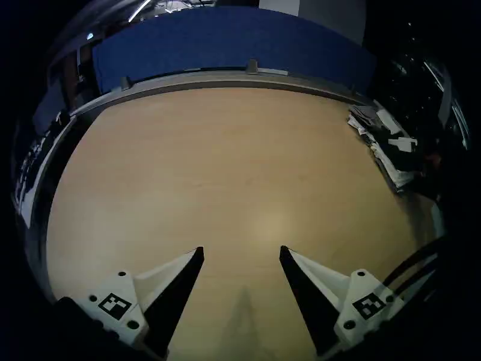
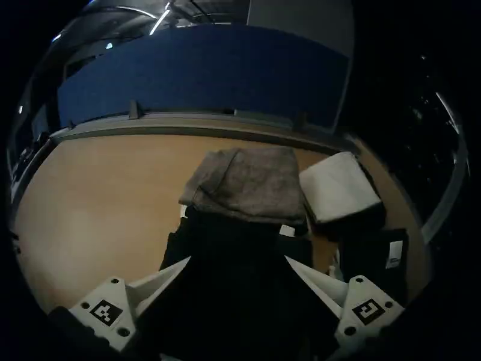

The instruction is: Fold towel

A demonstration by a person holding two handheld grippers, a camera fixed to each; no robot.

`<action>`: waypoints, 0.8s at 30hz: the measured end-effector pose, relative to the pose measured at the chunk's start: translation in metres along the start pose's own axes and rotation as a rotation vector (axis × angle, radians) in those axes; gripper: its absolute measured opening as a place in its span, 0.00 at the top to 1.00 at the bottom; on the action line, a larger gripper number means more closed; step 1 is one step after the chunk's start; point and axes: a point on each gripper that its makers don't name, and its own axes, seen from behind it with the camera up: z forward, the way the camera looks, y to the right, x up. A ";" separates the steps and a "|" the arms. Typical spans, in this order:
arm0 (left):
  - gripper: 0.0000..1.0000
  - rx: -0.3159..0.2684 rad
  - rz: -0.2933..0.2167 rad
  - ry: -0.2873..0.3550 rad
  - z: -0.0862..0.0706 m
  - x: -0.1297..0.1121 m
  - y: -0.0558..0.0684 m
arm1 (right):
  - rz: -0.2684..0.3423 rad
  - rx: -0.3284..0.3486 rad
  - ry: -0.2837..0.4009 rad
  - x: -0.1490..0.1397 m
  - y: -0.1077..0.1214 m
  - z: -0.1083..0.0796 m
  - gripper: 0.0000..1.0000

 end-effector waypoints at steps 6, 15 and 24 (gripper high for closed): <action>0.06 -0.004 0.000 0.006 0.000 0.004 0.001 | 0.007 -0.012 0.057 0.014 -0.001 -0.023 0.00; 0.06 -0.010 0.000 0.006 0.000 0.002 0.003 | 0.013 -0.028 0.073 -0.009 -0.010 -0.055 0.00; 0.06 -0.010 0.007 0.007 -0.004 0.000 0.003 | 0.004 -0.033 0.017 -0.053 -0.015 -0.056 0.00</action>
